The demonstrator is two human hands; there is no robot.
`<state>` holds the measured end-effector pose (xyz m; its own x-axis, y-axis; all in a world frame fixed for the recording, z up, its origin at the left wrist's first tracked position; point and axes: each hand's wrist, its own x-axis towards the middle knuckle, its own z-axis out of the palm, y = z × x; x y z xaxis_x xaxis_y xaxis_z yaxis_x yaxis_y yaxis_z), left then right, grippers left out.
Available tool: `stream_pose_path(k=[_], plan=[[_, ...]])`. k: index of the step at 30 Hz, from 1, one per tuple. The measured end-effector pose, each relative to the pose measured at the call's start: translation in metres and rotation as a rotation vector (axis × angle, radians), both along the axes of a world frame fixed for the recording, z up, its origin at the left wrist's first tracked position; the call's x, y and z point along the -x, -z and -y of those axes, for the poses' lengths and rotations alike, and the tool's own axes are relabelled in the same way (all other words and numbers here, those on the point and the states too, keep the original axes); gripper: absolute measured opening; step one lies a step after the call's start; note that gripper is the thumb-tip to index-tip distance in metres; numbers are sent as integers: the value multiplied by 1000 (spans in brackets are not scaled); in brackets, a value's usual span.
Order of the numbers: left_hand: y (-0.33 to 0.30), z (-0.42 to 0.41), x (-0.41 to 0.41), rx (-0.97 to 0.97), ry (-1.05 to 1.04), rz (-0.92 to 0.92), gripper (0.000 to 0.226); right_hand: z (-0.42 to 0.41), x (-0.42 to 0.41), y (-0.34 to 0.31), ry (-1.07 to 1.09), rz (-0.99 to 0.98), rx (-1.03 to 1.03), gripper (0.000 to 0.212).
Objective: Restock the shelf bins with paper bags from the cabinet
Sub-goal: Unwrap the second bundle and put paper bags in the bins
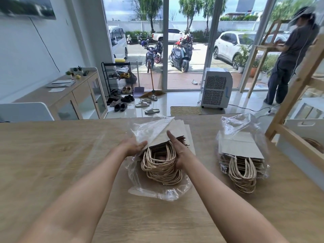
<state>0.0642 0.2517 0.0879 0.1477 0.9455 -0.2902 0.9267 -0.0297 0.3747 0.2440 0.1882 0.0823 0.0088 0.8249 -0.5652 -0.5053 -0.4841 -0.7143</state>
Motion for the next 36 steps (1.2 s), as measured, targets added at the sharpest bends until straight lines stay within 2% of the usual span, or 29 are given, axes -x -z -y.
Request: stream_pose_path(k=[2,4,9,13,16,20,24,29,33,36], plan=[[-1,-1,0,0,16,-28,78,0,5,-4,79,30,28,31],[-2,-1,2,-12,16,-44,78,-1,8,-5,160,62,53,23],[-2,-3,7,-130,-63,-143,85,6,11,-8,257,59,23,26],[-7,0,5,-214,-87,-196,76,19,4,-18,320,149,-36,28],[-10,1,6,-232,-91,-242,73,29,-6,-26,380,201,-118,29],[-11,4,5,-204,-92,-284,71,48,-18,-38,432,261,-159,19],[-20,14,0,-218,-85,-302,69,71,-36,-54,431,325,-162,23],[-45,36,-14,-309,-77,-337,77,108,-70,-76,381,449,-190,27],[-65,49,-41,-429,90,-263,87,145,-96,-94,345,552,-216,25],[-80,68,-75,-458,290,-36,103,175,-124,-108,291,600,-284,20]])
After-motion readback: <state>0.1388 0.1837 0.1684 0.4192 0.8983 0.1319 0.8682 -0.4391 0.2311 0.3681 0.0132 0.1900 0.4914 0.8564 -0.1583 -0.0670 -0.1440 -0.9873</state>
